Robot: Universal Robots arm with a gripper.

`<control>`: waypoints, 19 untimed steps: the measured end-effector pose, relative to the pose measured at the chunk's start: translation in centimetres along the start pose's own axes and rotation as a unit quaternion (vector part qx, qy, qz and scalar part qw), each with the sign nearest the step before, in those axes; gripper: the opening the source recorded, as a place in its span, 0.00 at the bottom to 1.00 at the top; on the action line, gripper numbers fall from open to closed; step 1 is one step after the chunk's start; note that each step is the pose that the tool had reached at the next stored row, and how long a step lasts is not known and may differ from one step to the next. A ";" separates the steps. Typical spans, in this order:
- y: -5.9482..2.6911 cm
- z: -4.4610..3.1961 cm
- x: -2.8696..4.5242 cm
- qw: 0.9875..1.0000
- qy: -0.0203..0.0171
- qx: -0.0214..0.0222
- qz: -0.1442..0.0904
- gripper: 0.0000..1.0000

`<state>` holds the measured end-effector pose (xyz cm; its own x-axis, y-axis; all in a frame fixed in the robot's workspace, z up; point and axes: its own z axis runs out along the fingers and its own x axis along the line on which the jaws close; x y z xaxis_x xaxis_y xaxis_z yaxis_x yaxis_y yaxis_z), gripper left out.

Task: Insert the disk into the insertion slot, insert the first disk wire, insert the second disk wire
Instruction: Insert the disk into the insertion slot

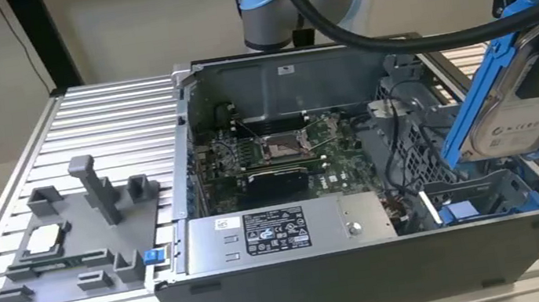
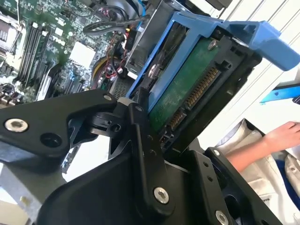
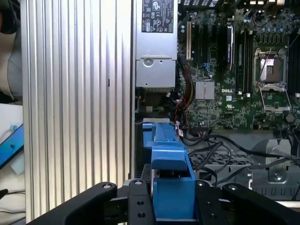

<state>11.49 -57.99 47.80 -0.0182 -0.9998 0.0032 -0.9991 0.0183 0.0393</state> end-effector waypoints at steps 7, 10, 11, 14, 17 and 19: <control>-0.10 0.48 0.20 1.000 0.000 0.000 0.000 0.00; -0.10 0.48 0.20 1.000 0.000 0.000 0.000 0.00; -0.10 0.49 0.21 1.000 0.000 0.000 0.000 0.00; -0.10 0.51 0.21 1.000 0.000 0.000 0.000 0.00; -0.11 0.62 0.24 1.000 0.000 0.000 0.000 0.00; -0.11 0.70 0.28 1.000 0.000 0.000 0.000 0.00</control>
<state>11.57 -58.27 47.10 -0.0181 -0.9998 0.0032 -0.9991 0.0182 0.0393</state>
